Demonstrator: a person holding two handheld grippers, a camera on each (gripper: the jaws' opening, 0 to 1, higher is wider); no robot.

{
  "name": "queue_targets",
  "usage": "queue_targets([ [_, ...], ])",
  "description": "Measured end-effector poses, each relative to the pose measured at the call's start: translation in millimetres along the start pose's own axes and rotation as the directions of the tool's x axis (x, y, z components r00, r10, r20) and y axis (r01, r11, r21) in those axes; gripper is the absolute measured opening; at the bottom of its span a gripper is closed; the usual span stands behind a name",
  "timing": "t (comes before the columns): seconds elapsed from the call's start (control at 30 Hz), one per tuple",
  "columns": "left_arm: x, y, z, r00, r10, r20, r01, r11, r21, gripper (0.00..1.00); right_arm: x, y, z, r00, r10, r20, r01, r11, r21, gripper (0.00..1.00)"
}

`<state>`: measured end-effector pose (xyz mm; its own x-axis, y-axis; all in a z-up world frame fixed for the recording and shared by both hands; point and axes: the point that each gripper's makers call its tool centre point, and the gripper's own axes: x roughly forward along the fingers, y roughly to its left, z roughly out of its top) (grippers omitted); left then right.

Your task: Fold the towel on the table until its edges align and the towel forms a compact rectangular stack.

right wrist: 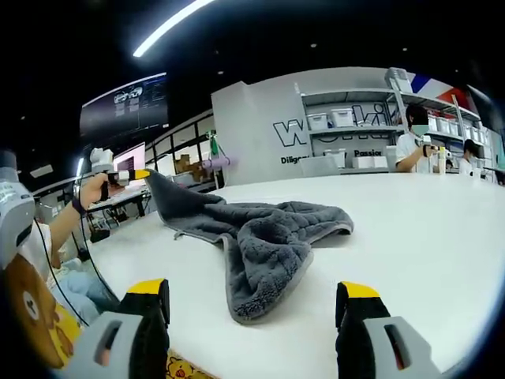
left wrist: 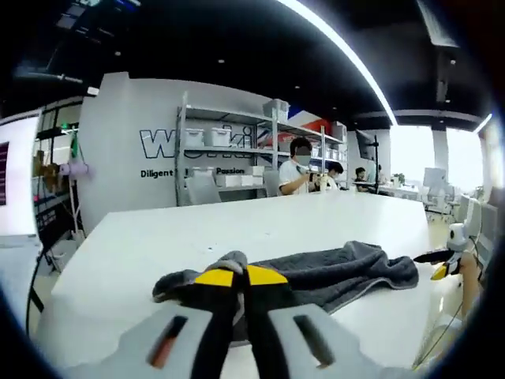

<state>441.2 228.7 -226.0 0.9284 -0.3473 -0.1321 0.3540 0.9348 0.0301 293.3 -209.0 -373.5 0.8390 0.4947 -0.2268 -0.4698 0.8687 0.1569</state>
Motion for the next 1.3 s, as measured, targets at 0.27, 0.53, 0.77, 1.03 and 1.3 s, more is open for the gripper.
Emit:
queue_targets([
  [0.27,-15.7,52.5,8.0,0.991,0.136,-0.001,-0.136,0.990,0.037,0.04,-3.1,-2.7,-0.8,1.000,-0.013,0.000,0.013,1.000,0.002,0.91],
  [0.53,-41.8,96.4,-20.4,0.949,0.303,-0.092,-0.285,0.944,0.165,0.04,-1.3,1.0,-0.6,1.000,-0.006,0.000,0.006,1.000,0.001,0.91],
  [0.77,-64.4,108.0,-66.8,0.899,0.384,-0.210,-0.313,0.900,0.303,0.04,0.6,2.1,-1.1,1.000,-0.005,-0.007,0.005,1.000,-0.003,0.91],
  [1.03,-83.5,98.0,-122.0,0.855,0.402,-0.328,-0.259,0.878,0.403,0.04,6.7,4.9,-1.8,1.000,0.001,-0.016,-0.001,1.000,-0.005,0.91],
  [1.3,-92.7,87.2,-163.4,0.820,0.383,-0.425,-0.193,0.885,0.424,0.04,11.2,9.5,-0.9,1.000,0.019,-0.021,-0.019,1.000,-0.013,0.91],
])
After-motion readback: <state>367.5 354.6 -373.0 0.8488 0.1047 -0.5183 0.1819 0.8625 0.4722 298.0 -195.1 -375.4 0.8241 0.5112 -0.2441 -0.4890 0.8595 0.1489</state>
